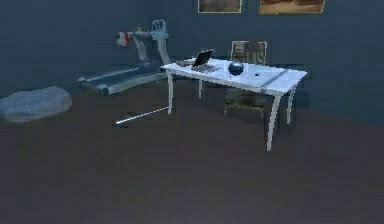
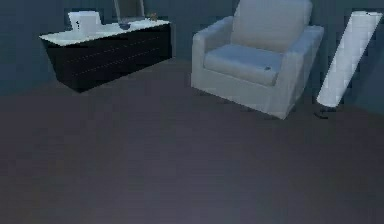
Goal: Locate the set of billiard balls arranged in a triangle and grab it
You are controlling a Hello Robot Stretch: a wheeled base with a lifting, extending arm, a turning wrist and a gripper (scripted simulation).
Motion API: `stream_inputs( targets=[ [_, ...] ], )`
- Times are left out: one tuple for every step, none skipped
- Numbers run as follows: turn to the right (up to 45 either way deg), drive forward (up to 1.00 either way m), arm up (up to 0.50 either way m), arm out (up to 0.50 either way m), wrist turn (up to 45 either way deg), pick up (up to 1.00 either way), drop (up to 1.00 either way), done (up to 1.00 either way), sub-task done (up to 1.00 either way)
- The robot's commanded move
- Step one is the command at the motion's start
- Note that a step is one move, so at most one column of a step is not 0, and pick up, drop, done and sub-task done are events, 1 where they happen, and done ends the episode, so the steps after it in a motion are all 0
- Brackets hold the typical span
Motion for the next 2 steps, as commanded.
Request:
stream_inputs(
  targets=[
    [0.0,1.00,0.00,0.00,0.0,0.00,0.00,0.00,0.00],
    [0.0,1.00,0.00,0.00,0.0,0.00,0.00,0.00,0.00]
  ],
)
